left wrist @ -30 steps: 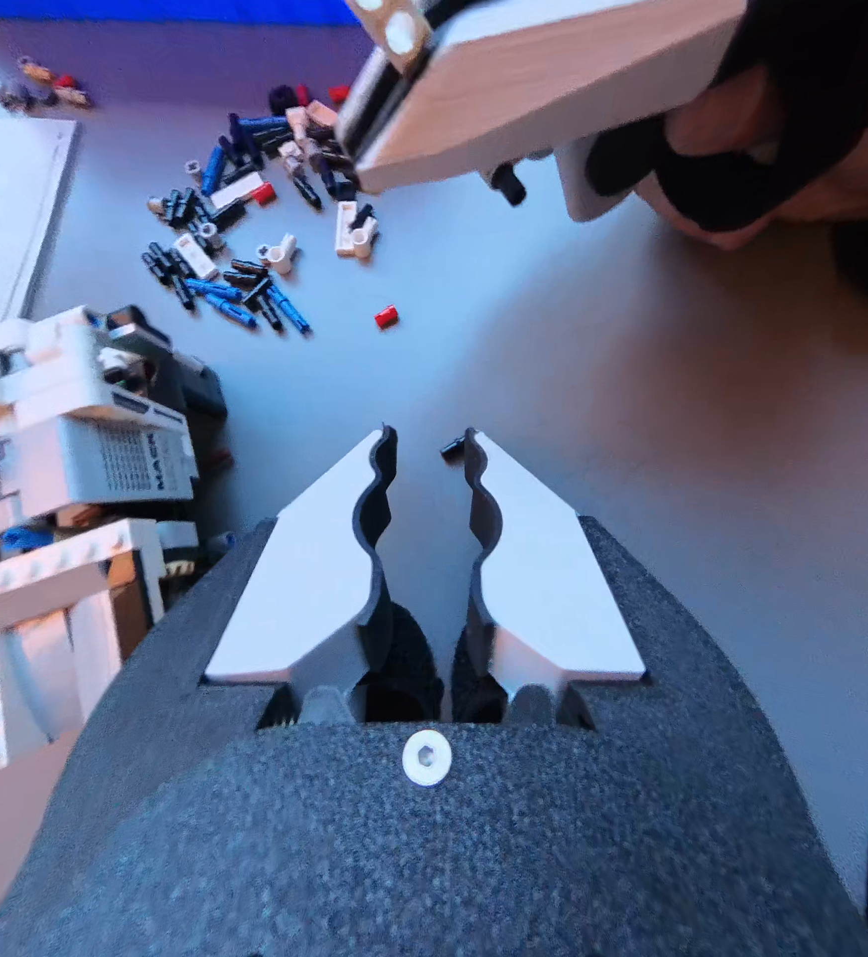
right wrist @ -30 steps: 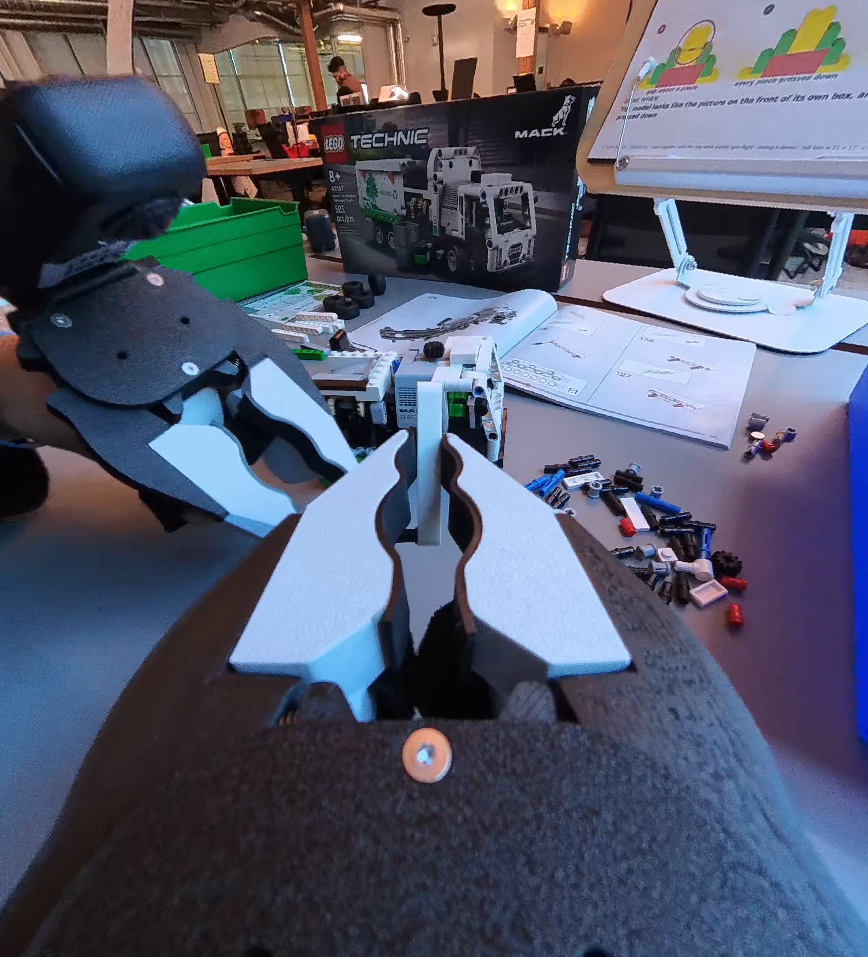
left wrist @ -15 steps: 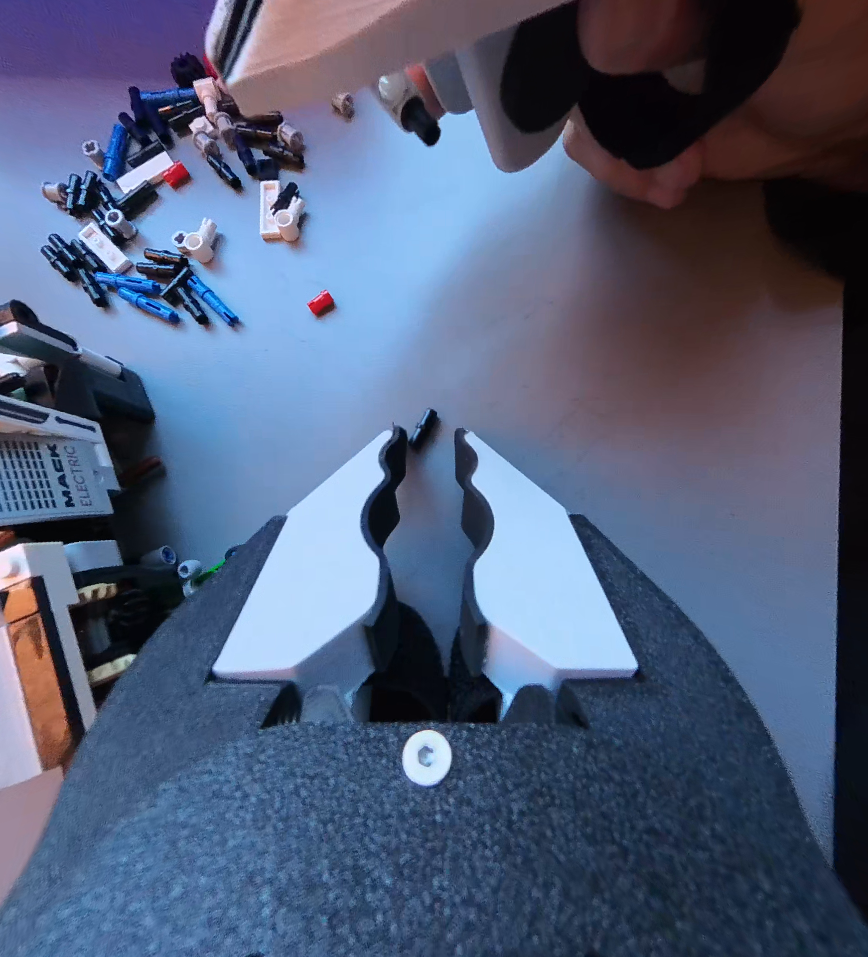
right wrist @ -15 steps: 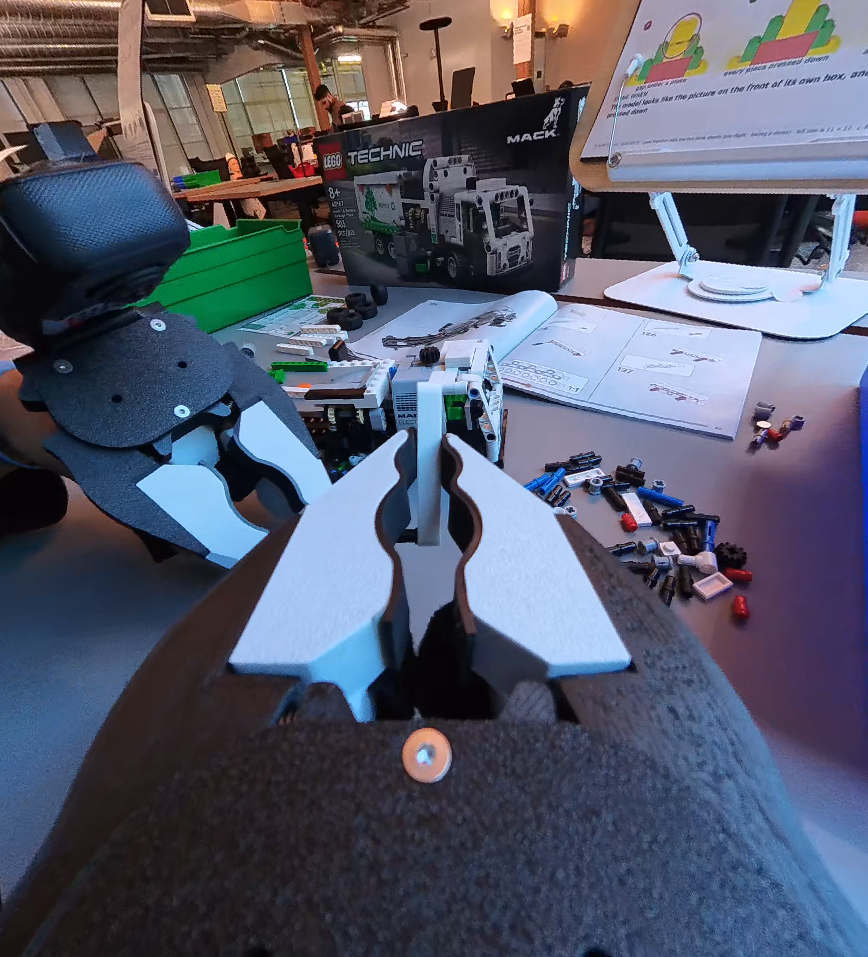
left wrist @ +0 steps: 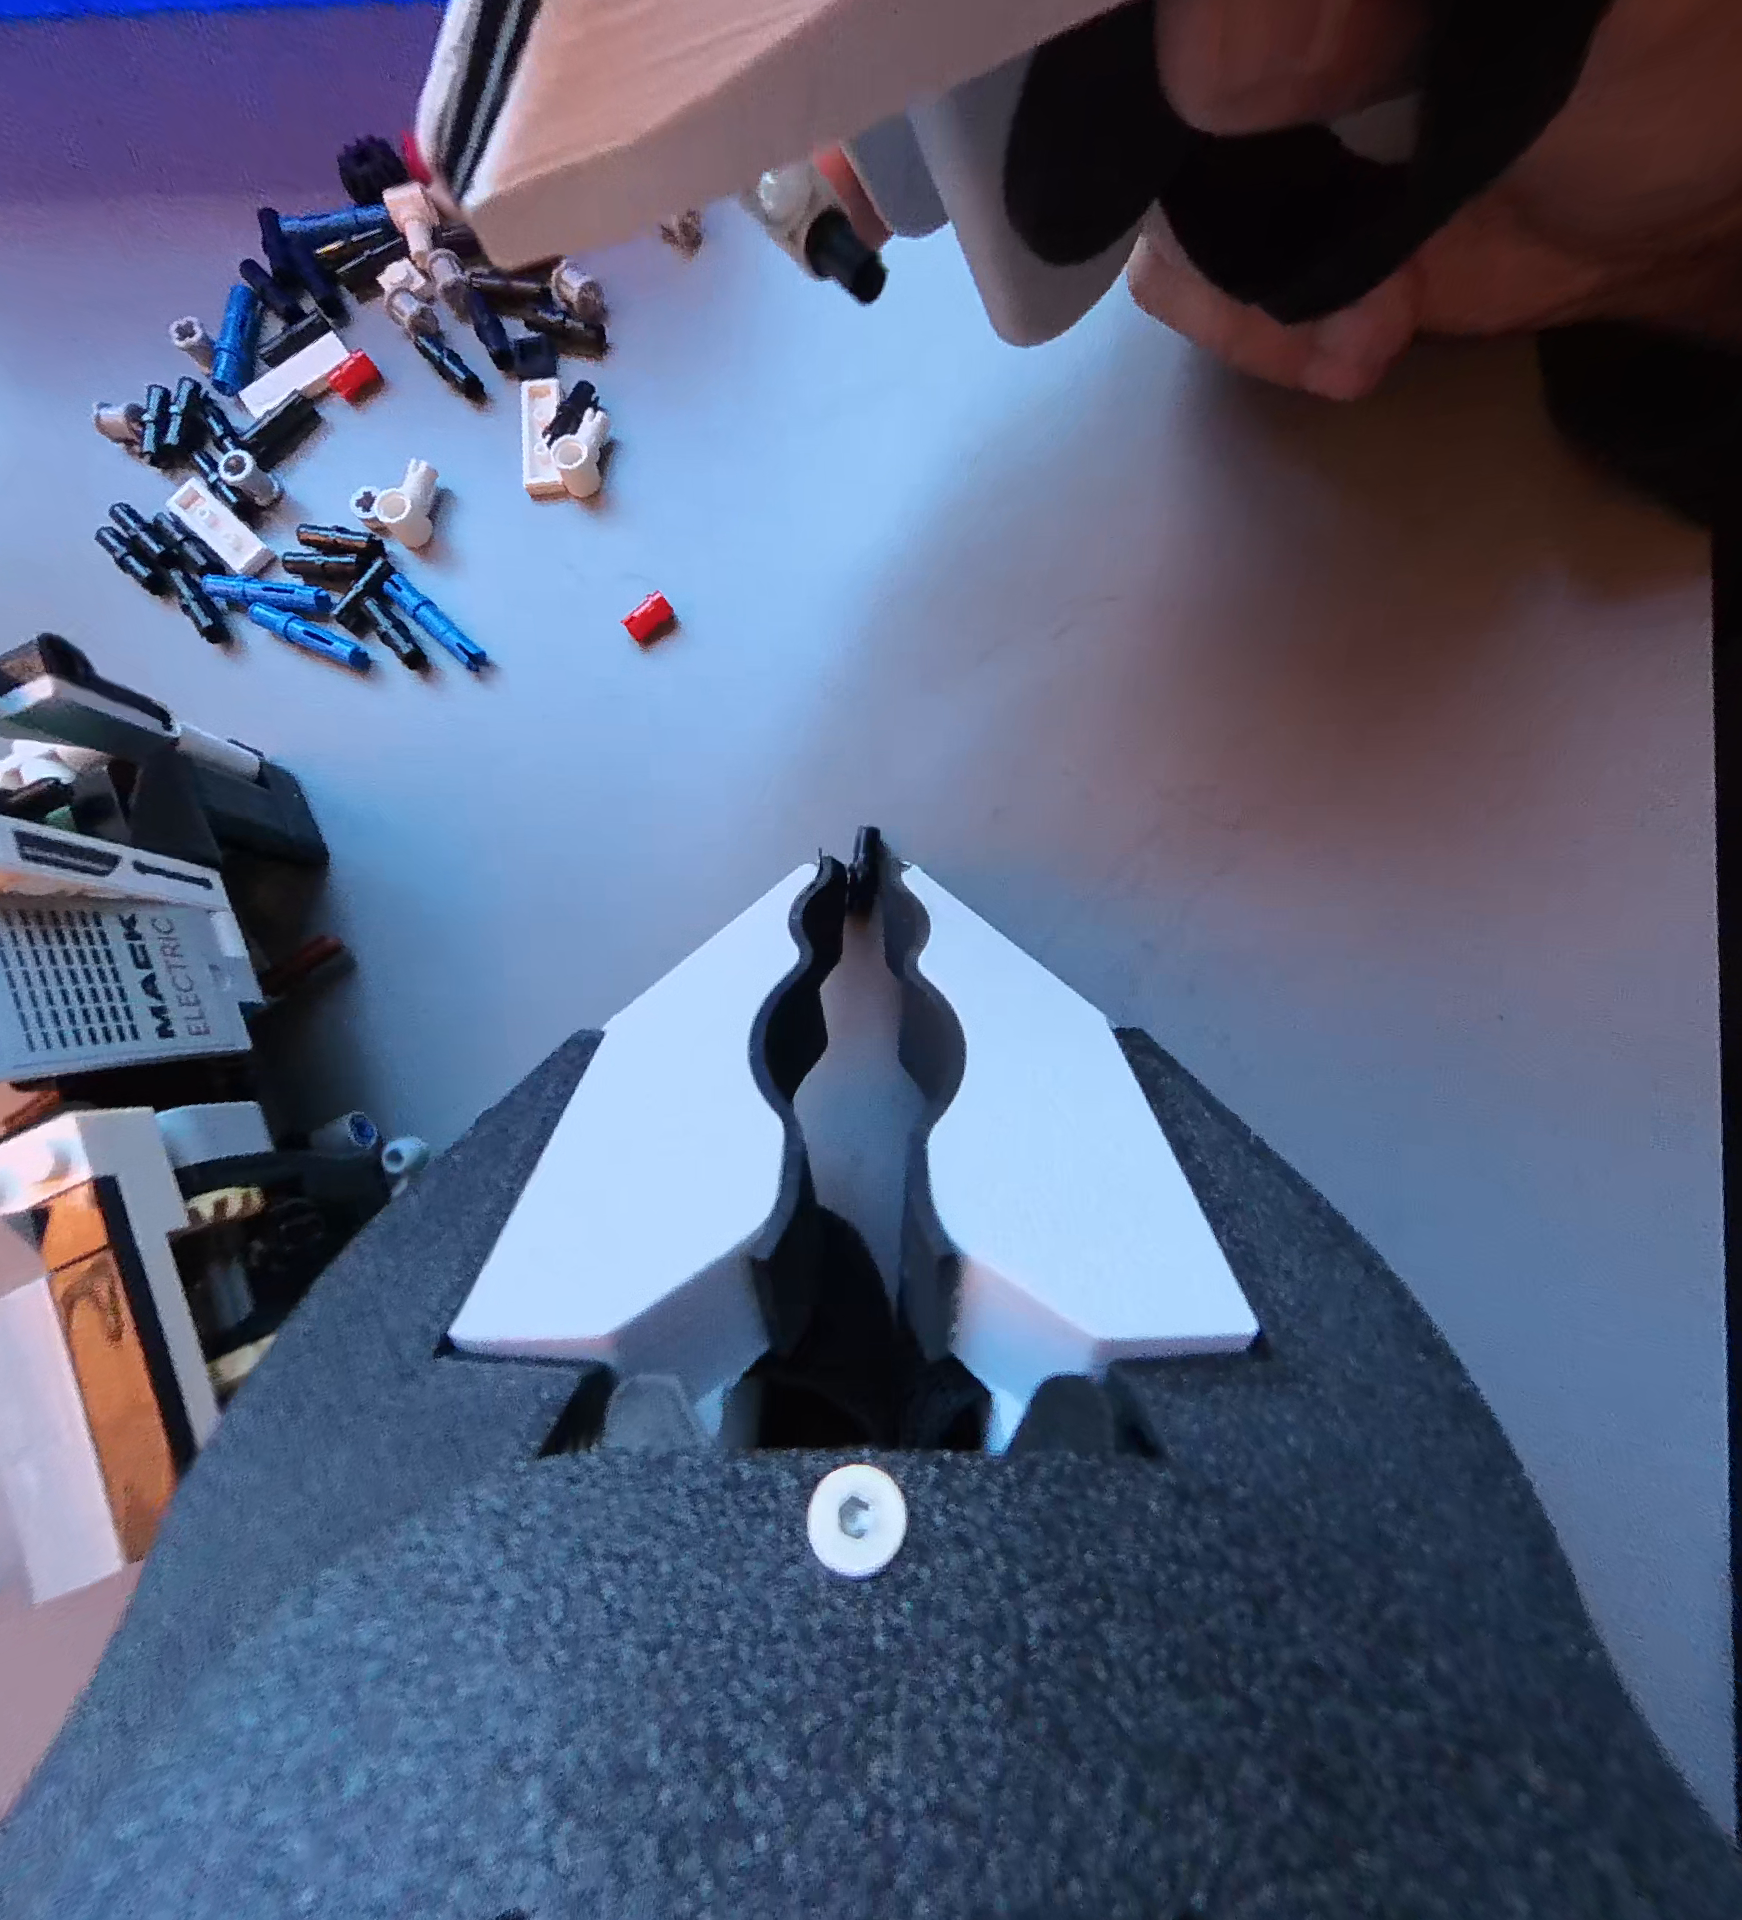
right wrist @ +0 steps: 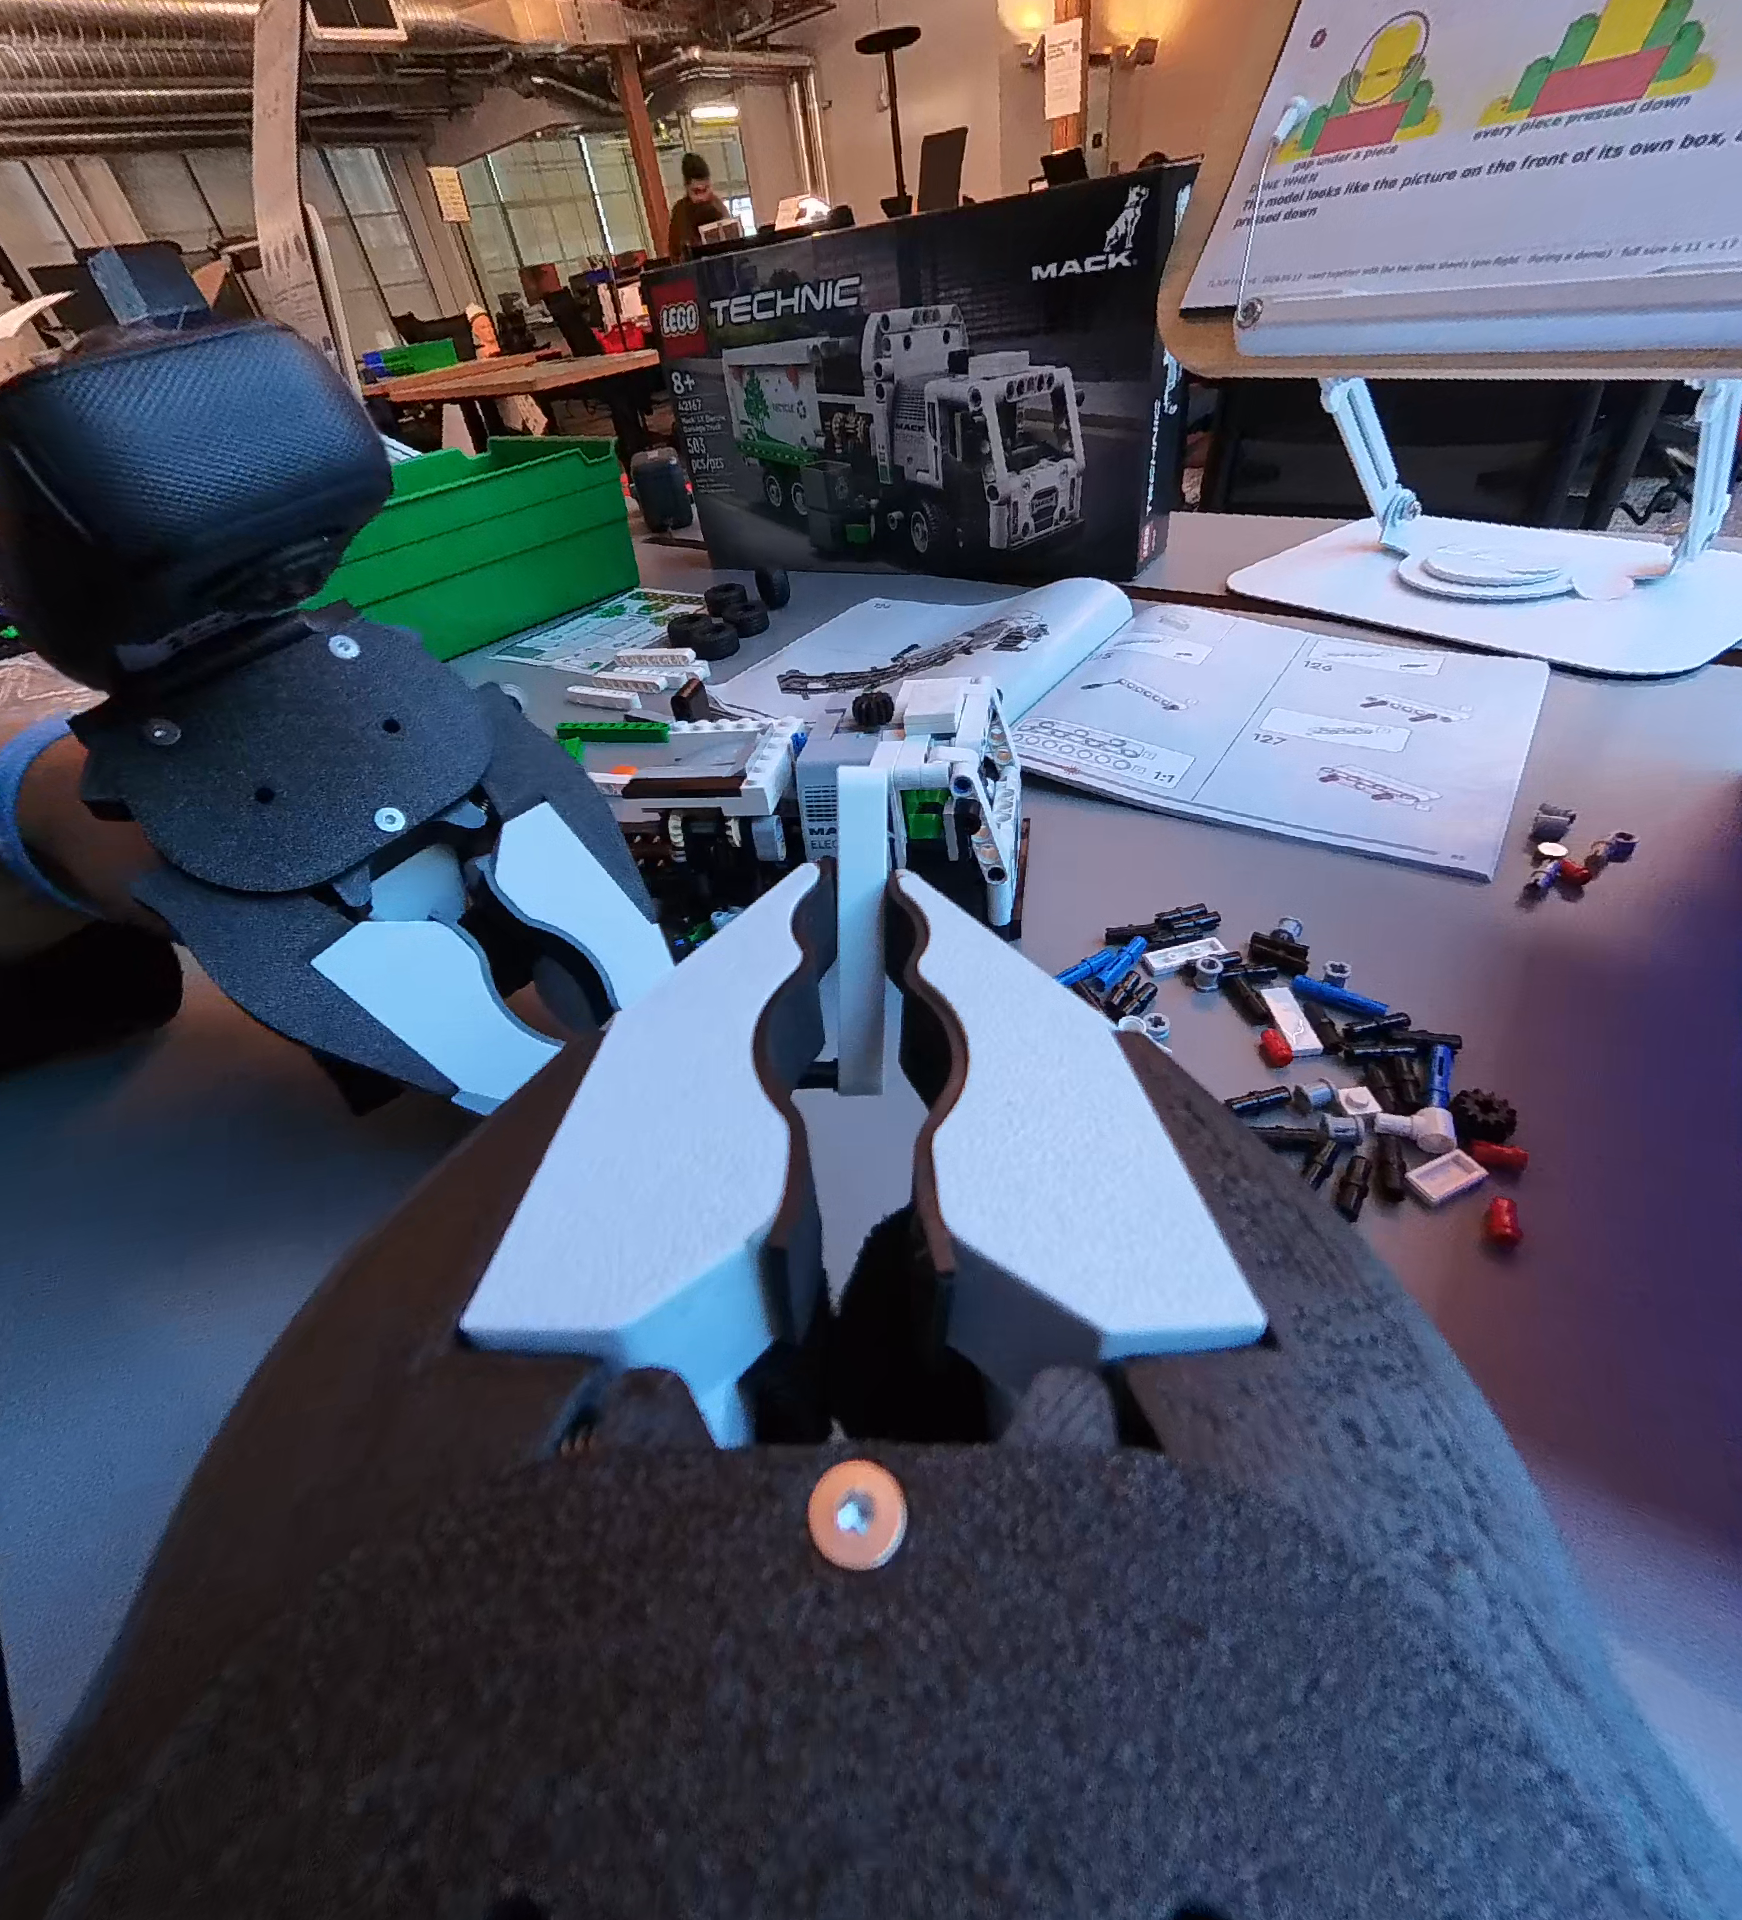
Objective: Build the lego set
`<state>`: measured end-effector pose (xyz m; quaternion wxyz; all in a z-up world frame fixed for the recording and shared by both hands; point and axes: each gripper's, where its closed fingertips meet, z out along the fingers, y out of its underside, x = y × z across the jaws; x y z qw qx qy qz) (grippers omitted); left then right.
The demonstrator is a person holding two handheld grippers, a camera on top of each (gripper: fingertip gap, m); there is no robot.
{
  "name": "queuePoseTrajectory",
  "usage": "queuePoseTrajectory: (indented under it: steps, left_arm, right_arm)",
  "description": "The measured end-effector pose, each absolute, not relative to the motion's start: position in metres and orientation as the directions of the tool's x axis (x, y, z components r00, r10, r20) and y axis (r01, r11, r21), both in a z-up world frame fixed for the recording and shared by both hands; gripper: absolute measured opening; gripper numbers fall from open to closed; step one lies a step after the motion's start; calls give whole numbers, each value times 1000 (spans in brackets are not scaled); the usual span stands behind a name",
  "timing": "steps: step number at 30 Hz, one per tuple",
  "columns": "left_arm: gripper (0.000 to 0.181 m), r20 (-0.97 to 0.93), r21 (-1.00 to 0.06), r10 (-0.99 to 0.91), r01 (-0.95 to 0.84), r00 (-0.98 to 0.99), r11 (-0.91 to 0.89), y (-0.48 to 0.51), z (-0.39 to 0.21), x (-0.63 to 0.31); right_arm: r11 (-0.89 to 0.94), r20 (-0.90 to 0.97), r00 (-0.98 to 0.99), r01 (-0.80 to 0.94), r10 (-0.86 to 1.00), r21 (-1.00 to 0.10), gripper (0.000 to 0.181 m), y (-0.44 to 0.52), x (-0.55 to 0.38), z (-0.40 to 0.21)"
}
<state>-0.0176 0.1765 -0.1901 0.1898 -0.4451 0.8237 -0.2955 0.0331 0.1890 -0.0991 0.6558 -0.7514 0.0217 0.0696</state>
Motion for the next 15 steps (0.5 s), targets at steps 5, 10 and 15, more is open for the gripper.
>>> queuePoseTrajectory:
  steps: [5,10,15]
  left_arm:
    - [4,-24,-674,-861,-628,-509,390,178,-190,-19]
    - [3,-111,-686,-873,-599,-475,413,187,-188,-15]
    - [3,-64,-835,-911,-478,-406,272,206,-128,-17]
  right_arm:
    - [-143,-137,988,-127,65,-981,7,189,32,-99]
    - [-154,-130,990,-119,59,-981,7,191,32,-101]
    - [-231,-36,999,-32,12,-972,7,202,30,-112]
